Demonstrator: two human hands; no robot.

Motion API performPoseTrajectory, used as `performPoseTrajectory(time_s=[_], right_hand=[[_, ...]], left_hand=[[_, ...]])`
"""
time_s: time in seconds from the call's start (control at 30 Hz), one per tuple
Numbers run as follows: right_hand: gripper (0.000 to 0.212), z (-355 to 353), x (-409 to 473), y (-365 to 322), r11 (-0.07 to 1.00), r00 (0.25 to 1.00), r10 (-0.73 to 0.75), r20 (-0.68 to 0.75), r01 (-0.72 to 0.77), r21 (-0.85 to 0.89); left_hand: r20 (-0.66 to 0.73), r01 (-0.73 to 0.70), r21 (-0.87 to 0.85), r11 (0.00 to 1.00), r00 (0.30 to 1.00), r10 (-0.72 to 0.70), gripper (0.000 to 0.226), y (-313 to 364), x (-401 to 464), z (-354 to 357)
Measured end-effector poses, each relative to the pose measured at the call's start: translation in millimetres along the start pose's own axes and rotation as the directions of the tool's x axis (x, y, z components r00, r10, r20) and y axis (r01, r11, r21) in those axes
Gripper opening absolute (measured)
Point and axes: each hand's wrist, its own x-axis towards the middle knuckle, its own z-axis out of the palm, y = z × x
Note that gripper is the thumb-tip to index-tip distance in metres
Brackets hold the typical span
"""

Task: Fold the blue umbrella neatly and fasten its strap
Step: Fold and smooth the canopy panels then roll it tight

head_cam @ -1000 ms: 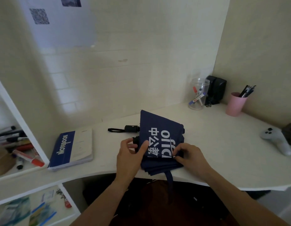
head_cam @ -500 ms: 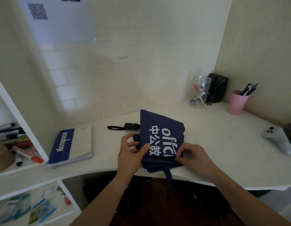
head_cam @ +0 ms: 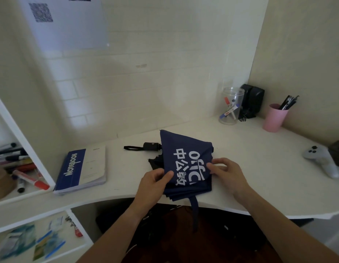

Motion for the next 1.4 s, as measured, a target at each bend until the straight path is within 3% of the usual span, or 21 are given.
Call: performPoseTrajectory(time_s=[0.07, 0.27, 0.37, 0.5, 0.6, 0.67, 0.77, 0.93, 1.03, 1.1, 1.17, 1.2, 1.3, 1.4], right_hand=[[0.025, -3, 0, 1, 0.999, 0.999, 0.012, -0.041, -0.010, 0.047], [0.031, -1, -11, -4, 0.995, 0.996, 0.037, -0.083, -0.029, 0.096], [0.035, 4, -11, -3, 0.994, 0.994, 0.066, -0.084, -0.058, 0.094], [0.034, 0, -13, -2, 0.998, 1.000, 0.023, -0.010, -0.022, 0.063], [0.026, -4, -15, 2, 0.997, 0.995, -0.068, 0.072, 0.070, -0.026], [0.022, -5, -16, 6, 0.972, 0.980, -0.134, 0.147, 0.159, -0.173], [0.027, -2, -16, 13, 0.912, 0.963, -0.161, 0.215, 0.228, -0.340], [0.028, 5, -20, 6, 0.792, 0.957, -0.149, 0.250, 0.267, -0.549], [0.029, 5, -22, -4, 0.669, 0.956, -0.136, 0.260, 0.282, -0.688], [0.026, 9, -24, -10, 0.548, 0.925, -0.295, 0.240, 0.370, -0.751], [0.019, 19, -28, -13, 0.455, 0.807, -0.519, 0.280, 0.539, -0.709], [0.020, 24, -29, -12, 0.404, 0.760, -0.560, 0.330, 0.598, -0.692], [0.035, 33, -26, 1, 0.349, 0.771, -0.446, 0.453, 0.617, -0.705], [0.044, 29, -24, 14, 0.360, 0.791, -0.389, 0.473, 0.603, -0.712]], left_hand=[[-0.038, -0.042, 0.069, 0.997, 0.998, 0.045, 0.025, -5, 0, -1], [-0.087, -0.083, 0.108, 0.991, 0.992, 0.093, 0.014, -12, -2, 1], [-0.114, -0.091, 0.060, 0.994, 0.989, 0.098, 0.029, -14, -5, 2], [-0.115, -0.205, 0.088, 0.975, 0.970, 0.214, 0.043, -17, -9, -4], [-0.092, -0.245, 0.191, 0.950, 0.959, 0.266, 0.034, -21, -10, -6], [-0.081, -0.252, 0.268, 0.930, 0.956, 0.283, 0.033, -25, -10, -7], [-0.079, -0.262, 0.379, 0.888, 0.946, 0.313, 0.033, -29, -8, -12], [0.070, -0.343, 0.614, 0.711, 0.921, 0.383, 0.038, -35, -9, -20], [0.134, -0.399, 0.658, 0.638, 0.896, 0.423, 0.039, -38, -9, -24], [0.166, -0.446, 0.673, 0.590, 0.869, 0.467, 0.038, -39, -8, -25], [0.194, -0.480, 0.696, 0.534, 0.842, 0.503, 0.038, -37, -8, -26], [0.204, -0.487, 0.709, 0.510, 0.834, 0.512, 0.039, -35, -9, -27], [0.279, -0.542, 0.739, 0.400, 0.787, 0.550, 0.043, -30, -7, -31], [0.541, -0.683, 0.705, 0.190, 0.692, 0.478, 0.059, -26, 1, -34]])
